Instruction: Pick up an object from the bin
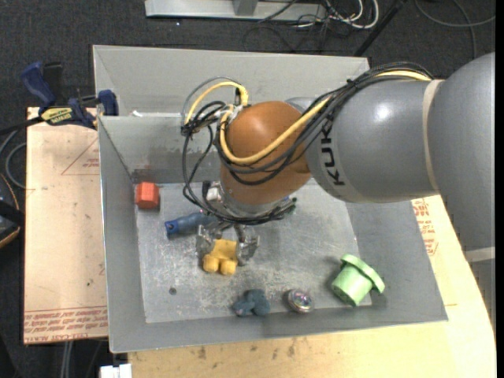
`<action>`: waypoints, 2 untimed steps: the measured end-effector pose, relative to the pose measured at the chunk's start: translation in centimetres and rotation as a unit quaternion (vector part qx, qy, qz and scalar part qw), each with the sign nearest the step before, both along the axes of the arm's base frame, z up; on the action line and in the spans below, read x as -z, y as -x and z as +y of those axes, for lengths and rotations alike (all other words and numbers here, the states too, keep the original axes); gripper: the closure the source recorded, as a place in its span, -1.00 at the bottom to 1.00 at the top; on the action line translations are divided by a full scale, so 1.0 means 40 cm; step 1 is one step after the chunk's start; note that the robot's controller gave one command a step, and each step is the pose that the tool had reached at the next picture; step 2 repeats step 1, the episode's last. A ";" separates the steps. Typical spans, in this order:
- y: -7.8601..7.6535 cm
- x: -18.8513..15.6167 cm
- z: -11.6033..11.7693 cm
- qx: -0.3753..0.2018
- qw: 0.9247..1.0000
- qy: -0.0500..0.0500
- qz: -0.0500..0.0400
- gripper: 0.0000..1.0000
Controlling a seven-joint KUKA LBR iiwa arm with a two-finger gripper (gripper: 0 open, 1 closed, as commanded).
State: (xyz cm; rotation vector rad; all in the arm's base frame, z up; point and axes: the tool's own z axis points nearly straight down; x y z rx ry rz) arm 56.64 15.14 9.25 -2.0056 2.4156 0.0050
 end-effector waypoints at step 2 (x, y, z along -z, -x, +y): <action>-0.016 -0.346 -0.049 0.007 1.000 0.000 -0.006 1.00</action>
Offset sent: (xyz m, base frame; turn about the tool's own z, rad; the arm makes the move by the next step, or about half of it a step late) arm 0.0042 -0.0199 0.1339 0.0090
